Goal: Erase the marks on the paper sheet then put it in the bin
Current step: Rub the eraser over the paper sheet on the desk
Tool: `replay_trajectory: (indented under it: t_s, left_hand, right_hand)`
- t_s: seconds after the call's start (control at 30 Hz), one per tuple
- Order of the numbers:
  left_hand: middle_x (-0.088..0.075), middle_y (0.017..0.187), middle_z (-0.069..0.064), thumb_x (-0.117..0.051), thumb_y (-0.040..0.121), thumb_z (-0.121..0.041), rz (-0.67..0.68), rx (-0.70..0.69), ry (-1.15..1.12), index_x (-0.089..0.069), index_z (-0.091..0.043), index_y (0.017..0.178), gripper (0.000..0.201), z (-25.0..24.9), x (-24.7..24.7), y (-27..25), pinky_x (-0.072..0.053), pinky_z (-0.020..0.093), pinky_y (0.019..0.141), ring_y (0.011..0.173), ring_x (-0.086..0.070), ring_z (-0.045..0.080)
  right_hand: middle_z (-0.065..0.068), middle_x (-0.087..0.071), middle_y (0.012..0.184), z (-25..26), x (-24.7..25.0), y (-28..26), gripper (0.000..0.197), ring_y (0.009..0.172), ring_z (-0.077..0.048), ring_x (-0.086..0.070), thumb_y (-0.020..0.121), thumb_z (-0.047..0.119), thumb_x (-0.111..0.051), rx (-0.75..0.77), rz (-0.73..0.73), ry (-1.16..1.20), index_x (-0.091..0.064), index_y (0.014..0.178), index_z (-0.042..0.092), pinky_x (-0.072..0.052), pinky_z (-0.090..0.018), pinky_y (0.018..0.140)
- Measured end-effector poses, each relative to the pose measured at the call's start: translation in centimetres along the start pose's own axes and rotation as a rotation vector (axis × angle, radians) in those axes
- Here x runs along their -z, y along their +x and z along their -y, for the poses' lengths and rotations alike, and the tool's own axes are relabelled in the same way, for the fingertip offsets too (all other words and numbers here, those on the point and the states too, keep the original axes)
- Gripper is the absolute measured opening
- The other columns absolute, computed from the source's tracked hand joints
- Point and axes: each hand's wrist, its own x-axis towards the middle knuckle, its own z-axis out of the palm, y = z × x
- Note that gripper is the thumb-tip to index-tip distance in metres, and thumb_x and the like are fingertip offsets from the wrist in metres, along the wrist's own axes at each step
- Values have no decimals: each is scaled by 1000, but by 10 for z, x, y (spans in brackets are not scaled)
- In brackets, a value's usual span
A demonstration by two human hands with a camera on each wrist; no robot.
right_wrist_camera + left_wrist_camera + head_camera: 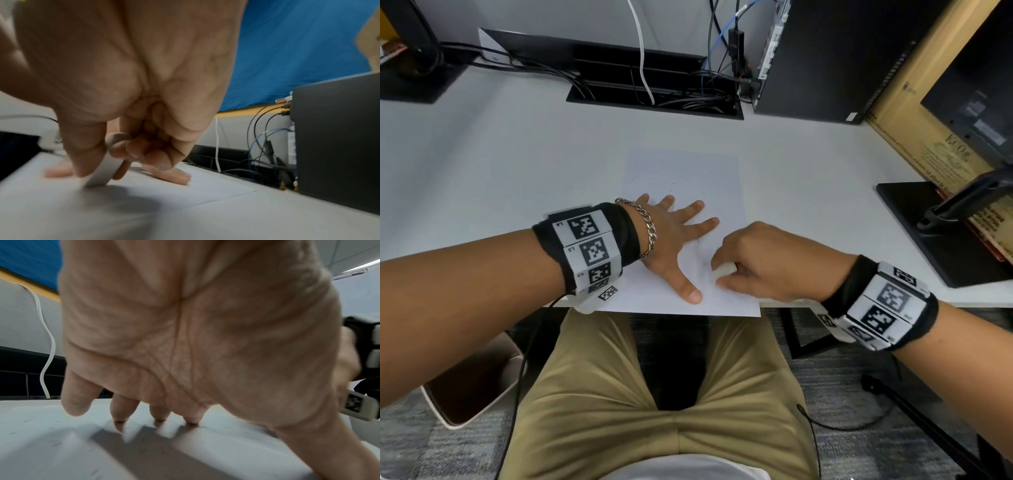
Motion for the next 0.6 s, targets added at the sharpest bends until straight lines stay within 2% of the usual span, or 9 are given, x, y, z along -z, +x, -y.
replay_trajectory:
  t_s: [0.1, 0.17, 0.23, 0.37, 0.43, 0.53, 0.6]
  left_hand:
    - [38, 165, -14, -54, 56, -104, 2, 1, -2, 34, -52, 151, 139, 0, 0, 0, 2, 68, 124, 159, 17, 36]
    - [38, 165, -14, -54, 57, -104, 1, 3, -1, 34, -53, 152, 139, 1, 0, 0, 3, 68, 124, 159, 17, 36]
    - [38, 165, -14, -55, 57, -103, -2, 1, -1, 33, -53, 152, 139, 0, 0, -1, 4, 67, 124, 159, 18, 35]
    - [39, 165, -14, -54, 57, -104, 1, -2, 0, 34, -52, 151, 139, 0, 1, -1, 3, 68, 124, 159, 18, 35]
    - [39, 164, -14, -54, 57, -104, 1, -1, 2, 34, -52, 151, 139, 0, 0, 0, 3, 68, 124, 159, 18, 35]
    - [38, 165, -15, -54, 56, -105, -9, 2, 0, 33, -53, 152, 140, 0, 0, 0, 5, 68, 124, 159, 18, 35]
    - [37, 165, -15, -53, 54, -106, -20, 1, -3, 33, -53, 152, 140, 1, 0, -1, 5, 67, 124, 159, 17, 34]
  right_hand:
    - [16, -53, 82, -7, 0, 6, 24, 77, -8, -51, 96, 35, -63, -41, -68, -14, -73, 116, 24, -41, -25, 72]
    - [18, -52, 86, -2, -3, 0, 27, 76, -4, -47, 97, 37, -63, -14, -43, -14, -72, 118, 24, -41, -24, 72]
    - [17, -57, 88, 3, -4, -7, 27, 75, -1, -47, 97, 37, -63, 17, 15, 16, -72, 119, 25, -45, -24, 72]
    - [12, -62, 83, -3, 3, 3, 24, 73, -6, -52, 96, 38, -63, -57, -37, 10, -73, 114, 25, -52, -32, 75]
    - [13, -58, 83, -4, 1, 5, 24, 77, -10, -54, 96, 38, -62, -81, -76, -11, -72, 114, 24, -52, -34, 76]
    - [19, -49, 86, 4, -6, -6, 26, 78, -5, -48, 97, 39, -61, -27, -30, 1, -71, 117, 25, -48, -28, 76]
    - [19, -52, 88, 3, -6, -15, 29, 78, -1, -45, 97, 40, -62, -38, -10, 20, -70, 120, 26, -44, -23, 75]
